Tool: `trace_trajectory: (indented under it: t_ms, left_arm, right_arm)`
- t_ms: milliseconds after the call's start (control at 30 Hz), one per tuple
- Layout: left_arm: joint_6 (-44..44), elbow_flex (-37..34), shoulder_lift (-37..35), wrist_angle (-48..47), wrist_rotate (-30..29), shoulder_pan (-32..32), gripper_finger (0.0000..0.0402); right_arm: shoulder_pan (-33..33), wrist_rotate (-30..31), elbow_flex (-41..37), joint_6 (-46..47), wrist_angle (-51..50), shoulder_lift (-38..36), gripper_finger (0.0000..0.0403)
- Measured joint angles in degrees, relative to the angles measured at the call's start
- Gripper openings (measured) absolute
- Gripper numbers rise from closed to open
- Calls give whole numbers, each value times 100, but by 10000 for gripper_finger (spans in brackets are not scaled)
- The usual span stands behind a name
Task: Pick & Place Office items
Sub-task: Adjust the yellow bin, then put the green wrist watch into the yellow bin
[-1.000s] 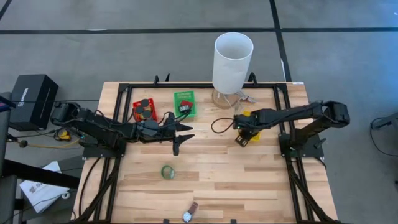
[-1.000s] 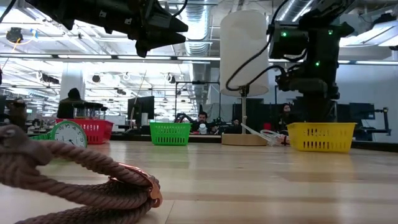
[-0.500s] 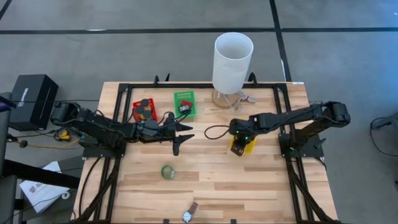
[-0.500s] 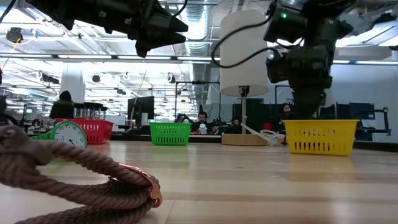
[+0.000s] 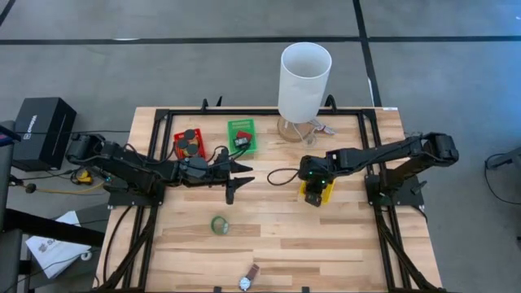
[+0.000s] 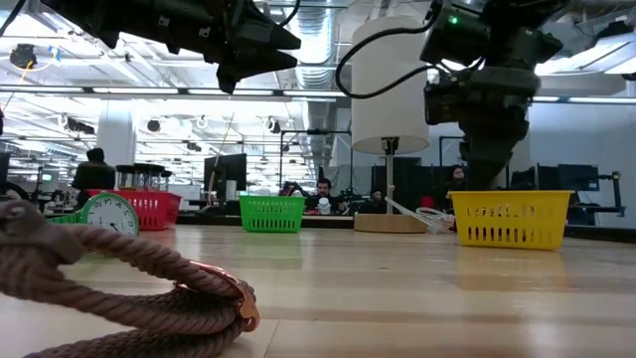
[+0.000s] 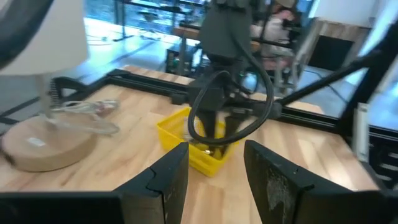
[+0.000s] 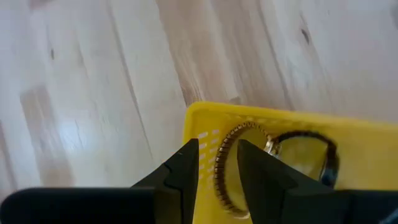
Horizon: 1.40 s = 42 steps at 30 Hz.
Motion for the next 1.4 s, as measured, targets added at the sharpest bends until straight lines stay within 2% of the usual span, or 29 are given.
trace_trajectory:
  t_ms: [133, 233, 433, 533, 667, 800, 900, 1200, 1400]
  left_arm:
    - [-1, -2, 0, 2, 369, -2, 149]
    - [-2, -2, 0, 4, 402, -2, 149]
    - [-2, -2, 0, 4, 404, -2, 149]
    - [-11, -2, 0, 2, 404, -4, 149]
    - [-247, -9, 0, -7, 683, -79, 149]
    - [-254, -65, 0, -9, 1406, -294, 149]
    - [-283, -189, 0, -12, 1646, -520, 149]
    - [-297, -704, 0, -94, 1707, -1229, 149]
    - [-320, -752, 0, -272, 1604, -1599, 149]
  right_arm:
    - [-130, 21, 109, -811, 172, -134, 102]
    - [-232, 40, 167, -1252, 484, -286, 102]
    - [-300, 37, 187, -2864, 2323, -352, 102]
    - [-301, 39, 202, -3159, 3365, -199, 102]
    - [-300, 39, 216, -2922, 4312, 65, 102]
    - [-301, 38, 192, -3030, 4317, 303, 102]
    - [-309, 37, 187, -3203, 4397, 398, 102]
    - [-213, 32, 194, -3322, 4499, 376, 102]
    - [-219, 32, 194, -3243, 4452, 378, 102]
